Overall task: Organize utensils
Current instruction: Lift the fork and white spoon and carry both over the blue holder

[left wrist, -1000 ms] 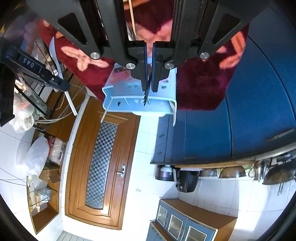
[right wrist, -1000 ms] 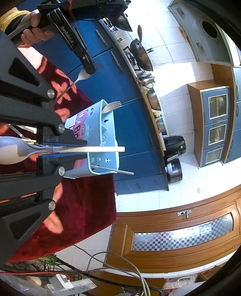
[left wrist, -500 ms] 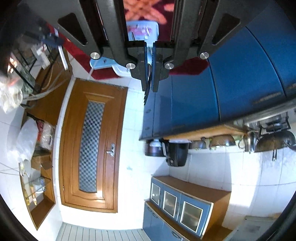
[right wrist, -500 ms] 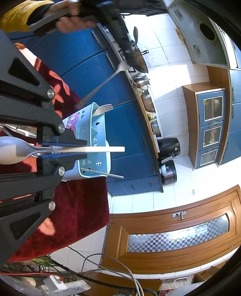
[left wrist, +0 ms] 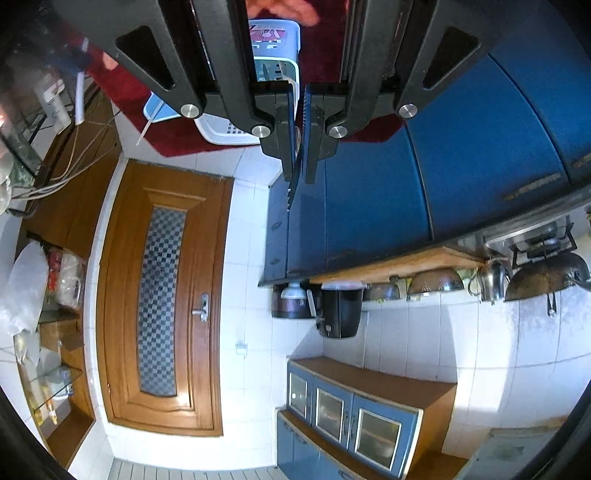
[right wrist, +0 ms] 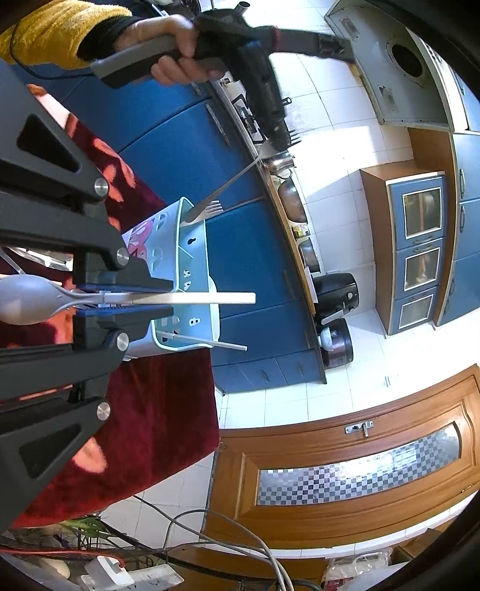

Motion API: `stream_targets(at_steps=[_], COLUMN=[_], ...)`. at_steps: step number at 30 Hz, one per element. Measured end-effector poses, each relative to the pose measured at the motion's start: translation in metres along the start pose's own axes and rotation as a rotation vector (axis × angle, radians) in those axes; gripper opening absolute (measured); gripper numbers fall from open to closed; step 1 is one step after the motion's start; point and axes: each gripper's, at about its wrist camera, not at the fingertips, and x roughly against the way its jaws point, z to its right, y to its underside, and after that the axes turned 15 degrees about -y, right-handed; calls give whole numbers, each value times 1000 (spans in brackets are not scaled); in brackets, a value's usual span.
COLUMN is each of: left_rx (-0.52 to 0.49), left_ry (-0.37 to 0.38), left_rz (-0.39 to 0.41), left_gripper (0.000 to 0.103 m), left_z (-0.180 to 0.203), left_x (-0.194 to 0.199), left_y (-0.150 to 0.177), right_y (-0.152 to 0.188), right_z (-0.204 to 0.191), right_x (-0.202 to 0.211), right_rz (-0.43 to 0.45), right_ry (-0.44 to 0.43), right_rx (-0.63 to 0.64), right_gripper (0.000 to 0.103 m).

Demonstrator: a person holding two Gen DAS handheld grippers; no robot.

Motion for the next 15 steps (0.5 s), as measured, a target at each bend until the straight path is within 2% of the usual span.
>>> stream_targets(at_steps=[10, 15], left_rx=[-25, -27], left_ry=[32, 48], left_rz=[-102, -126], left_gripper=[1, 1], left_z=[20, 26], left_x=[-44, -55], left_y=[40, 54], right_y=[-6, -22], right_z=[11, 16], right_x=[-17, -28], right_rz=[-1, 35], right_ry=[14, 16], right_rx=[-2, 6], right_gripper=[8, 8])
